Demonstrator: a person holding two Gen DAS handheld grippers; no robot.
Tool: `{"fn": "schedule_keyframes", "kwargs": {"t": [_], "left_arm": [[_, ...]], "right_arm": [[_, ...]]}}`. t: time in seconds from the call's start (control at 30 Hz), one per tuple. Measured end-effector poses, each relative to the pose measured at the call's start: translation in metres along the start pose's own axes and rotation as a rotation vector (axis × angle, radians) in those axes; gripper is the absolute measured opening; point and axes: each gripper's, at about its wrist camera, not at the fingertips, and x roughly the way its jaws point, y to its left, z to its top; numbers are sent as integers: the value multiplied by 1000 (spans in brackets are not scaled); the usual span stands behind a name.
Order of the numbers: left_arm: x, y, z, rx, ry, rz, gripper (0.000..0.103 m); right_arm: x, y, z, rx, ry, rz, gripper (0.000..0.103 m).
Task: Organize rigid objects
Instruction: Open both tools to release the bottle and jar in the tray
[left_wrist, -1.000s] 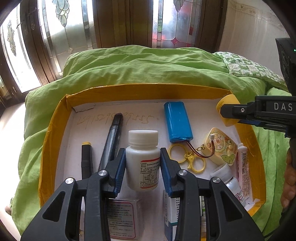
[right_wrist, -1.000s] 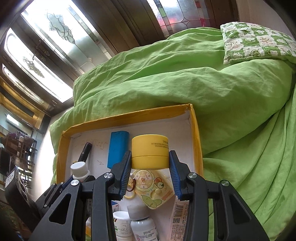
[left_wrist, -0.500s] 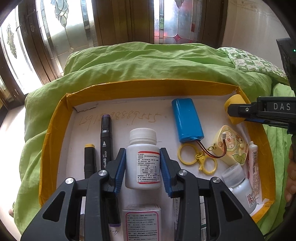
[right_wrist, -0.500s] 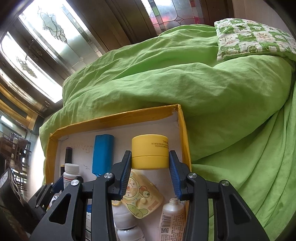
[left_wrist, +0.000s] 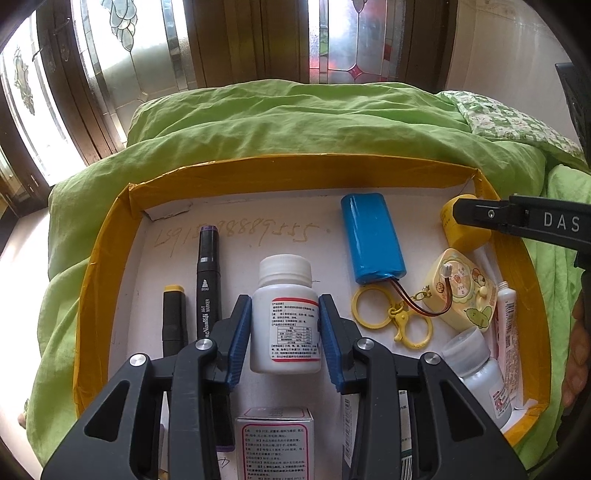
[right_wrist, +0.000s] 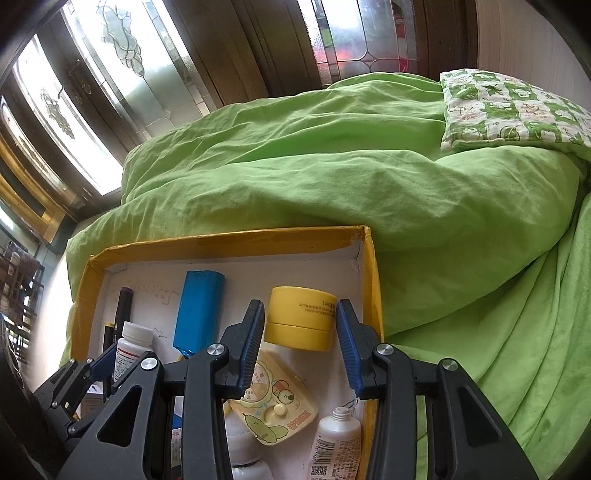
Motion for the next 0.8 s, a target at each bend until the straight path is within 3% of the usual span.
{"fn": "schedule_keyframes", "kwargs": {"t": [0.17, 0.23, 0.43, 0.8], "left_arm": [[-7, -1, -2, 5, -11, 16, 60], [-12, -1, -3, 5, -21, 14, 64], [-33, -4, -9, 25, -45, 24, 70], [-89, -13, -48, 30, -89, 72, 78]], "right_arm": [[-12, 1, -3, 11, -29, 8, 37], [-19, 2, -5, 19, -44, 14, 40], [-46, 3, -20, 62, -83, 32, 54], [-99, 14, -77, 32, -115, 57, 93]]}}
